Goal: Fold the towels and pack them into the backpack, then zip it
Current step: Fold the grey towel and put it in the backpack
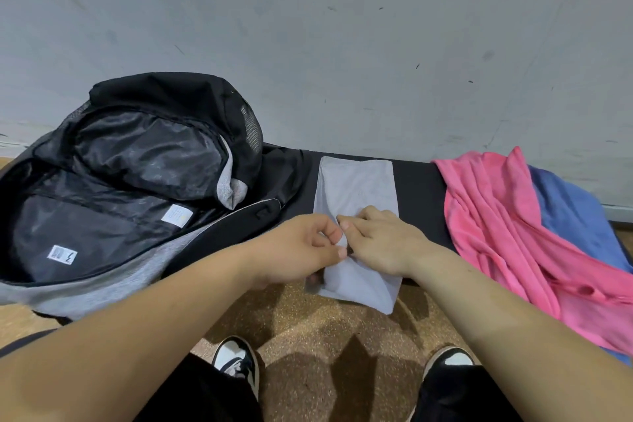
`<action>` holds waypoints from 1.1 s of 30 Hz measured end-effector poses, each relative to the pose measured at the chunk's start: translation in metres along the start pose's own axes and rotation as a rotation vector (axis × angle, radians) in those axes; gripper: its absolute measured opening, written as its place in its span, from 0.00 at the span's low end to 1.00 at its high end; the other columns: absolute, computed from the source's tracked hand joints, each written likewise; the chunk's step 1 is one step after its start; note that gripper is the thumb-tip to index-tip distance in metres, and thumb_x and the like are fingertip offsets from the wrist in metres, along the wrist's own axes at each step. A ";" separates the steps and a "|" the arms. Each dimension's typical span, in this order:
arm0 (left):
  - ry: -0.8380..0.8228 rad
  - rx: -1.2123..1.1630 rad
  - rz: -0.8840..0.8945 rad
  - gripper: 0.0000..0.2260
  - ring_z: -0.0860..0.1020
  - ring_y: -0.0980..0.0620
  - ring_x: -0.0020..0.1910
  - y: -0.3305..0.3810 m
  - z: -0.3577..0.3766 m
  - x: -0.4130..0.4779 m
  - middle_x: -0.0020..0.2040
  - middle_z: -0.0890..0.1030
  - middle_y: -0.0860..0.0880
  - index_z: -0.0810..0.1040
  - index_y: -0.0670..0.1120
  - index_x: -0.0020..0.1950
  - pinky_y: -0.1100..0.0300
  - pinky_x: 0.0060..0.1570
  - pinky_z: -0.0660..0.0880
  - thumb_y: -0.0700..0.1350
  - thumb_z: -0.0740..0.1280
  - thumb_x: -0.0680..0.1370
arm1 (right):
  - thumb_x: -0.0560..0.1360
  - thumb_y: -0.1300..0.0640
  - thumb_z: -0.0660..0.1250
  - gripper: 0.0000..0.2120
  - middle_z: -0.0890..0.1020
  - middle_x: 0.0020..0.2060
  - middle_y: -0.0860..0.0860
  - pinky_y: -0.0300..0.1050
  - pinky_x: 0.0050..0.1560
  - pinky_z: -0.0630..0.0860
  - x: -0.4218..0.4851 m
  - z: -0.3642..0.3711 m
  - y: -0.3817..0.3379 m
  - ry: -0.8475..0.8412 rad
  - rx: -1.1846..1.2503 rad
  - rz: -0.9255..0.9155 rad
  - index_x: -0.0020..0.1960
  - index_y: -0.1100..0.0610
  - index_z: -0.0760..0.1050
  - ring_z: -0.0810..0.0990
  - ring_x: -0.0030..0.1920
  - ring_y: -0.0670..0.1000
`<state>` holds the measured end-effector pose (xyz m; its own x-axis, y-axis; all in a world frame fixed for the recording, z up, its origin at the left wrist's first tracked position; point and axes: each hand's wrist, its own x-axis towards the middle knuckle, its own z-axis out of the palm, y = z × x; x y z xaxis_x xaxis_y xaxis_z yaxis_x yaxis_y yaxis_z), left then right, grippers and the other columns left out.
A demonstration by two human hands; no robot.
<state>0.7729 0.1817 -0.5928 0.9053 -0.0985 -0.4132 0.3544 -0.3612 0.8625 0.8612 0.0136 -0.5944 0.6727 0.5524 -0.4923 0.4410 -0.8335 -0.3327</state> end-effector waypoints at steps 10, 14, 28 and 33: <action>0.111 0.266 -0.390 0.10 0.80 0.48 0.31 -0.023 -0.031 -0.020 0.35 0.82 0.42 0.80 0.43 0.46 0.56 0.31 0.82 0.49 0.75 0.79 | 0.82 0.33 0.55 0.30 0.65 0.75 0.46 0.57 0.68 0.73 -0.007 0.016 0.003 0.100 -0.138 -0.058 0.81 0.41 0.59 0.63 0.76 0.52; 0.339 0.418 -0.190 0.19 0.82 0.46 0.36 -0.027 -0.021 -0.006 0.40 0.84 0.42 0.80 0.42 0.47 0.44 0.44 0.84 0.58 0.76 0.74 | 0.81 0.37 0.62 0.26 0.74 0.68 0.45 0.54 0.63 0.77 -0.016 0.023 0.008 0.298 0.047 -0.132 0.76 0.44 0.68 0.73 0.69 0.50; 0.380 0.414 -0.122 0.16 0.76 0.51 0.35 -0.026 0.010 0.015 0.35 0.78 0.49 0.77 0.45 0.40 0.56 0.37 0.72 0.55 0.78 0.73 | 0.73 0.39 0.74 0.22 0.76 0.33 0.49 0.47 0.33 0.68 -0.028 0.028 0.048 0.284 0.251 0.278 0.36 0.55 0.71 0.75 0.32 0.50; 0.398 0.298 -0.022 0.14 0.69 0.54 0.31 -0.021 0.016 0.014 0.33 0.73 0.51 0.71 0.46 0.40 0.61 0.32 0.67 0.47 0.75 0.77 | 0.78 0.47 0.71 0.15 0.77 0.36 0.48 0.44 0.34 0.67 -0.032 0.031 0.043 0.459 0.399 0.180 0.43 0.55 0.70 0.73 0.34 0.47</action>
<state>0.7742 0.1732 -0.6208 0.9381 0.2529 -0.2365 0.3446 -0.6146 0.7096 0.8396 -0.0398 -0.6181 0.9408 0.2714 -0.2030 0.1017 -0.7975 -0.5947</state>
